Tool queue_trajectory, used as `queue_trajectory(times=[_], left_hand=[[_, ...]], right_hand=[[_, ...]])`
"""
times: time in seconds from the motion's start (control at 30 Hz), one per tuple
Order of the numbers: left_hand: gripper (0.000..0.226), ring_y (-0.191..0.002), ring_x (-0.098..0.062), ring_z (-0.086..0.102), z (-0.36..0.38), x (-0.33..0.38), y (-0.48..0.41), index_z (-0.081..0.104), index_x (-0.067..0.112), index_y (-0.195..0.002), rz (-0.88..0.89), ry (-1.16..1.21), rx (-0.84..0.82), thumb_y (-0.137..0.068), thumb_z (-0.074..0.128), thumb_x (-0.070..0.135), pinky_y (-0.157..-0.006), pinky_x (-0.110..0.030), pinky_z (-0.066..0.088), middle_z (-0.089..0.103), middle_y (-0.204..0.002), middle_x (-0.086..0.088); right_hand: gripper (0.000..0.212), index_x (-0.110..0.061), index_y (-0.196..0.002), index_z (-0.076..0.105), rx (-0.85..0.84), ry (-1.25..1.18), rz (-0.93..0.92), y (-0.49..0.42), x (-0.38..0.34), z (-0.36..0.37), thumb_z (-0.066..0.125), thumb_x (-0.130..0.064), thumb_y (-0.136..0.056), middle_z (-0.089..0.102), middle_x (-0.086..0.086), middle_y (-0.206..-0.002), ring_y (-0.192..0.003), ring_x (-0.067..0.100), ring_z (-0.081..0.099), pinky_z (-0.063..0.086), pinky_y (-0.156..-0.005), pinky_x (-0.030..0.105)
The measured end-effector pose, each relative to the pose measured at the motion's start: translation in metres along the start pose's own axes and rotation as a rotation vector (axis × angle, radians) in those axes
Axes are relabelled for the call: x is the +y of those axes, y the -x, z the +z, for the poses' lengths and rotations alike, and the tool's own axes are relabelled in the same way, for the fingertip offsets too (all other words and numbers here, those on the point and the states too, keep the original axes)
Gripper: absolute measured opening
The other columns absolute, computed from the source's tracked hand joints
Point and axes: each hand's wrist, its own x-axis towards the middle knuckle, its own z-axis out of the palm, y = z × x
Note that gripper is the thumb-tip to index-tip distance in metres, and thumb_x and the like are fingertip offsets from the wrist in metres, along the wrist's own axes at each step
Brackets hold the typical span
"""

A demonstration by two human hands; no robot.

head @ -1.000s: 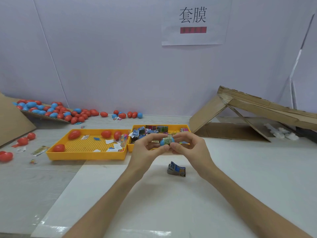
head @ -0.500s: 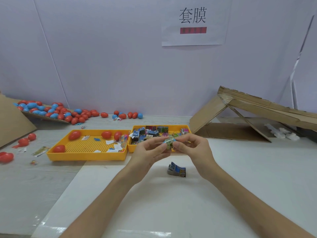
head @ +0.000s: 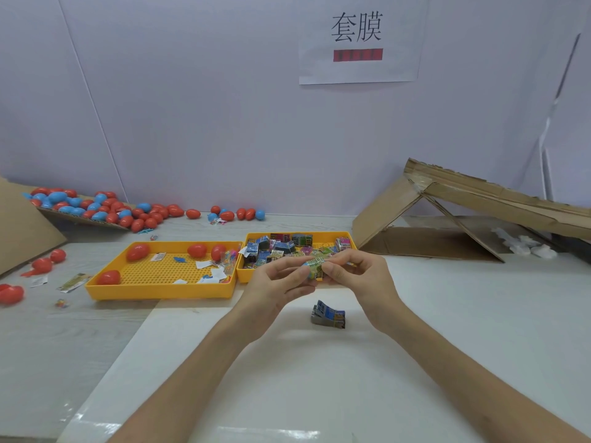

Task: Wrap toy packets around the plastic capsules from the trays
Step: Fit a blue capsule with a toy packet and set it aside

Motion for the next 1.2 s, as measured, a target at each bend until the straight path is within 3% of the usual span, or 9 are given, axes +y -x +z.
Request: queue_trajectory(times=[0.3,0.5,0.63,0.77,0.9,0.97,1.03,1.1,1.2], left_hand=[[0.036,-0.08,-0.019,0.073,0.001,-0.001,-0.002,0.07,0.005,-0.11,-0.014,0.037,0.025,-0.082,0.069,0.027,-0.072,-0.024,0.059,0.075,-0.09,-0.012],[0.041,-0.081,-0.02,0.073,-0.003,0.0,-0.005,0.07,0.006,-0.113,-0.017,0.057,0.084,-0.082,0.07,0.033,-0.07,-0.025,0.059,0.075,-0.093,-0.011],[0.039,-0.079,-0.02,0.072,-0.002,-0.002,-0.006,0.072,0.008,-0.107,-0.01,-0.018,0.071,-0.081,0.071,0.036,-0.07,-0.025,0.059,0.074,-0.092,-0.012],[0.047,-0.073,-0.021,0.07,-0.001,-0.004,-0.005,0.07,0.007,-0.107,0.04,-0.17,0.076,-0.078,0.072,0.042,-0.068,-0.025,0.058,0.073,-0.085,-0.013],[0.042,-0.071,-0.021,0.069,0.0,-0.005,-0.008,0.064,0.009,-0.109,0.08,-0.18,0.096,-0.085,0.066,0.043,-0.066,-0.028,0.059,0.07,-0.082,-0.011],[0.023,-0.076,-0.018,0.068,-0.002,-0.01,-0.008,0.064,0.015,-0.107,0.178,-0.362,0.127,-0.095,0.064,0.035,-0.068,-0.028,0.058,0.072,-0.085,-0.002],[0.009,-0.086,-0.009,0.066,-0.008,-0.017,-0.007,0.066,0.025,-0.105,0.372,-0.782,0.126,-0.097,0.066,0.028,-0.074,-0.022,0.054,0.071,-0.092,0.012],[0.018,-0.104,-0.002,0.061,-0.009,-0.025,-0.005,0.069,0.03,-0.112,0.494,-1.068,-0.028,-0.094,0.066,0.032,-0.086,-0.015,0.046,0.068,-0.107,0.021],[0.024,-0.112,0.003,0.055,-0.004,-0.03,-0.004,0.072,0.032,-0.114,0.473,-1.199,-0.245,-0.091,0.066,0.037,-0.094,-0.016,0.043,0.067,-0.115,0.02]], right_hand=[[0.014,-0.009,-0.08,0.075,0.015,0.058,0.051,-0.001,-0.003,0.001,0.071,-0.019,-0.089,0.072,0.011,-0.077,-0.071,0.02,0.068,0.06,-0.069,0.031],[0.026,-0.028,-0.106,0.074,-0.031,0.08,0.06,-0.001,-0.008,0.001,0.07,-0.041,-0.083,0.074,-0.001,-0.098,-0.077,0.019,0.072,0.057,-0.067,0.026],[0.032,-0.033,-0.113,0.072,-0.087,0.231,-0.015,-0.001,-0.008,-0.001,0.081,-0.027,-0.083,0.073,-0.008,-0.104,-0.091,0.015,0.072,0.057,-0.073,0.027],[0.03,-0.027,-0.11,0.074,-0.154,0.334,-0.039,0.0,-0.004,0.001,0.081,-0.015,-0.084,0.072,-0.004,-0.099,-0.087,0.014,0.071,0.058,-0.074,0.027],[0.028,-0.023,-0.111,0.074,-0.164,0.225,0.015,-0.003,-0.005,-0.001,0.077,-0.012,-0.085,0.073,0.001,-0.098,-0.085,0.014,0.069,0.058,-0.072,0.029],[0.025,-0.02,-0.107,0.075,-0.084,0.154,0.044,-0.008,-0.008,-0.008,0.076,-0.007,-0.086,0.072,0.005,-0.096,-0.088,0.017,0.07,0.06,-0.078,0.031],[0.024,-0.015,-0.106,0.073,0.041,0.033,0.075,-0.014,-0.013,-0.02,0.072,0.0,-0.087,0.072,0.007,-0.094,-0.09,0.021,0.071,0.06,-0.08,0.031],[0.025,-0.01,-0.111,0.07,0.111,-0.051,0.126,-0.021,-0.018,-0.032,0.07,-0.001,-0.088,0.074,0.009,-0.1,-0.094,0.024,0.072,0.059,-0.081,0.029],[0.028,-0.015,-0.116,0.067,0.093,-0.07,0.248,-0.03,-0.026,-0.033,0.071,-0.011,-0.089,0.074,0.011,-0.107,-0.091,0.018,0.072,0.057,-0.077,0.026]])
